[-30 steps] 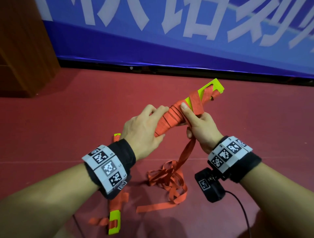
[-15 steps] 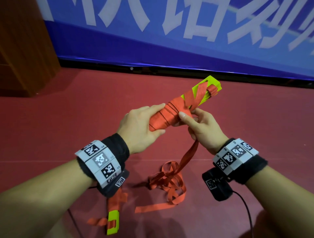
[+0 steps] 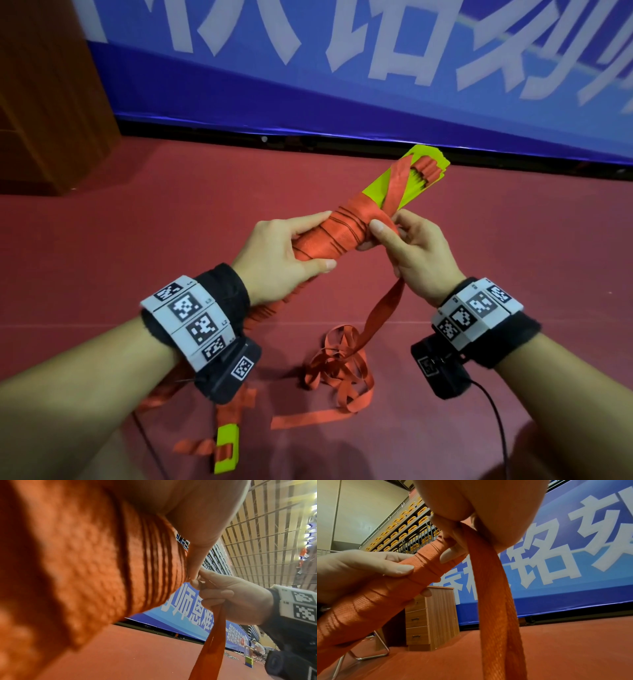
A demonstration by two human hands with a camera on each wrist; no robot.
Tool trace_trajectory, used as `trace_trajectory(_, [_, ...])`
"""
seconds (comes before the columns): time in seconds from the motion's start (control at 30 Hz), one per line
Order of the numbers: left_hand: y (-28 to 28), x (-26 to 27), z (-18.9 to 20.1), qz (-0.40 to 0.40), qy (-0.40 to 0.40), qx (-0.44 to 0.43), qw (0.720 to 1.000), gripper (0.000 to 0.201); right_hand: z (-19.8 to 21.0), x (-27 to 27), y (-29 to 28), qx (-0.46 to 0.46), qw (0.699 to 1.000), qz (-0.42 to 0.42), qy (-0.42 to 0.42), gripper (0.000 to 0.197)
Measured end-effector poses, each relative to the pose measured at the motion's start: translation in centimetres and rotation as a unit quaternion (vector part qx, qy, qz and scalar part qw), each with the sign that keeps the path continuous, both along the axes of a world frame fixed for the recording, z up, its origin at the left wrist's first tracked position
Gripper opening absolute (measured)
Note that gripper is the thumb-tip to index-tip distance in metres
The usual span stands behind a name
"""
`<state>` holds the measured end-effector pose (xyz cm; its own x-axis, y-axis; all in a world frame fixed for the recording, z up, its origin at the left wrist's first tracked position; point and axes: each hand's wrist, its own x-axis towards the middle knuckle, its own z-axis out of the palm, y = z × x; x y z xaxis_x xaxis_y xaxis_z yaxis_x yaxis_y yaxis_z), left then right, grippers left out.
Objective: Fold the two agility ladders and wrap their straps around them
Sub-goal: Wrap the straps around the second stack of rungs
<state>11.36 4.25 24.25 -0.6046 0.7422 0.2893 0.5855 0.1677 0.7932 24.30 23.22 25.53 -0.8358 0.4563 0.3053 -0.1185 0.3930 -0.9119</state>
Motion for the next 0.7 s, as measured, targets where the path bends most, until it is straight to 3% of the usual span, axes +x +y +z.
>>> trace_trajectory(0.27, [-0.1,-0.1,0.0,-0.056,-0.098,0.016,0.993,0.066,-0.4,-0.1,0.7,-0.012,0.999,0.018,-0.036,0.037])
trace_trajectory(0.47, [0.0,-0.7,0.2,-0.102,-0.183,0.021,0.977,0.058,-0.1,-0.8,0.2,-0.145,0.989,0.033,-0.022,0.041])
trace_trajectory(0.7, [0.1,-0.6,-0.3,-0.079,-0.125,-0.027,0.989,0.059,-0.4,-1.6,-0.8,-0.185,0.982,-0.018,-0.027,0.037])
